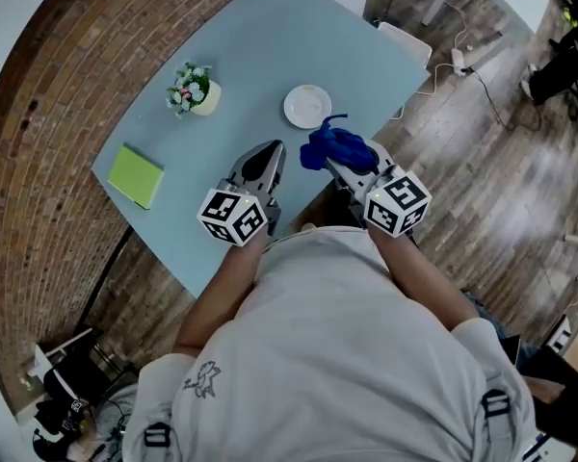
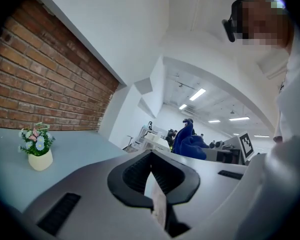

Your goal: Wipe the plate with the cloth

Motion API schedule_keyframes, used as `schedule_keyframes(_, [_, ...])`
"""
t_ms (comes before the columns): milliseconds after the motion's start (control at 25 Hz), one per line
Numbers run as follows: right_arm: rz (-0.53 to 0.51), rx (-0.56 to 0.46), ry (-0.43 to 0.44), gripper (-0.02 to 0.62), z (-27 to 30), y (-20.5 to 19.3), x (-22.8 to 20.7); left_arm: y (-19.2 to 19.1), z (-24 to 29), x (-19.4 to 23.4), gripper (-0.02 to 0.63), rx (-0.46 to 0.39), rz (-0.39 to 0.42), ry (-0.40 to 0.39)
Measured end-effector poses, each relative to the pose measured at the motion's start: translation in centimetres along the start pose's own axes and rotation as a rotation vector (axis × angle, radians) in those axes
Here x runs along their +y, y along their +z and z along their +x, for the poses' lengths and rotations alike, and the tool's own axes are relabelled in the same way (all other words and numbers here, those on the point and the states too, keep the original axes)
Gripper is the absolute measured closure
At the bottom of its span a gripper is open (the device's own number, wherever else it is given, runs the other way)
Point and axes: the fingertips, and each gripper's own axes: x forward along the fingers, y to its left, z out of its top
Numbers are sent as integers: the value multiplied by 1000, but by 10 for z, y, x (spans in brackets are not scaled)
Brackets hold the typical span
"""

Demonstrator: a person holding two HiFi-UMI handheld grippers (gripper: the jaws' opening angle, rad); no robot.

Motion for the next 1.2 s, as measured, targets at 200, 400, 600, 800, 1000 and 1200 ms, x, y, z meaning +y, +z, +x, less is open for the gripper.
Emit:
schedule_keyframes(200, [-36, 74, 21, 434, 38, 3, -49, -17, 33, 42, 598, 49, -54, 78])
schedule_keyframes(400, [-57, 162, 43, 434, 72, -6, -102, -47, 76, 72, 597, 128, -128, 124])
schedule_keyframes(600, [-92, 257, 56, 434, 105, -36, -156, -79, 114, 112, 528, 196, -201, 165])
schedule_keyframes(800, [-106, 362, 70, 433, 134, -81, -209, -135, 140, 149, 455, 312, -301, 241])
schedule_keyframes(1000, [-160, 472, 117, 433, 160, -132, -237, -183, 151, 181, 419, 371, -428, 319])
schedule_keyframes(1200, [-144, 549, 146, 433, 173, -173, -256, -213, 169, 200, 405, 408, -492, 352])
